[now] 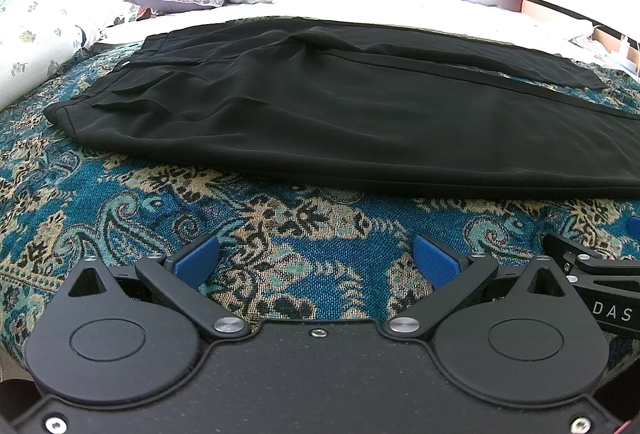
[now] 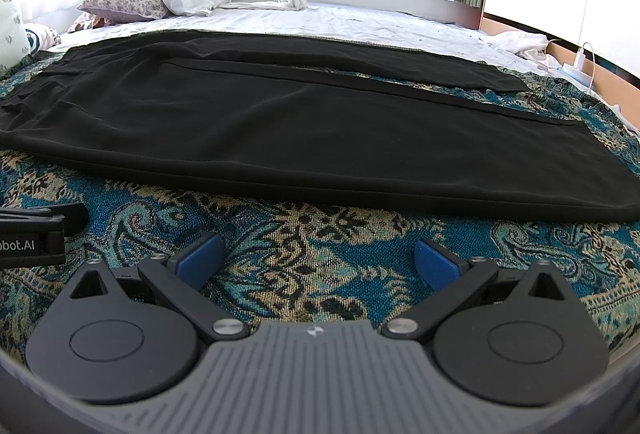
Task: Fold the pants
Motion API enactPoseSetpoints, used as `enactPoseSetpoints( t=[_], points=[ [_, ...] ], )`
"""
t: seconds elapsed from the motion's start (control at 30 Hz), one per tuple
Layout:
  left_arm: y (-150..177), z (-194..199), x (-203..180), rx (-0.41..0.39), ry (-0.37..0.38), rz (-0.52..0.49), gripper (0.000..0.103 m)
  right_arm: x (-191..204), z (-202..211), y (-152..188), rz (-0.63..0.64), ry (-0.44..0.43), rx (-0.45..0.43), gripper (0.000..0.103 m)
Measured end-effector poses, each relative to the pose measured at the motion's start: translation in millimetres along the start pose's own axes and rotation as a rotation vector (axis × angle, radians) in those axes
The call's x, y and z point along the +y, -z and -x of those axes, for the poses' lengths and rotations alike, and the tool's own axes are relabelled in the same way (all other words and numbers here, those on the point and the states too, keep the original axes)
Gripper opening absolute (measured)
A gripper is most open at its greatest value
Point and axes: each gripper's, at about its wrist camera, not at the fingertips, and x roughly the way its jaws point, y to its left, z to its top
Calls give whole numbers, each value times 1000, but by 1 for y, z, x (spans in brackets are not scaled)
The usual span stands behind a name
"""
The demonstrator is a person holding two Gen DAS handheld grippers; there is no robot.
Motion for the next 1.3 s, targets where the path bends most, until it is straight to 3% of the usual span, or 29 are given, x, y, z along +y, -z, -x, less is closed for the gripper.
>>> enactPoseSetpoints(
  t=[0.5,0.77,0.87,1.07,1.17,1.3],
  points=[
    [-2,1,1,0,-4,3,103,0,0,2,0,0,-2,103],
    [-10,2,16,11,46,39,103,-10,-1,4,1,-25,-23,103],
    [-20,4,42,-11,59,119,103,-14,3,-1,34,-40,1,103],
    [-55,-8,126,-31,-30,314,102,-26,7,-14,87,-22,-17,103],
    [-72,-16,167,-54,-79,393,100,-55,9,-18,-10,-38,2,103],
    [-90,-36,212,-49,-143,484,93,-114,3,-21,-236,-27,38,103]
  ],
)
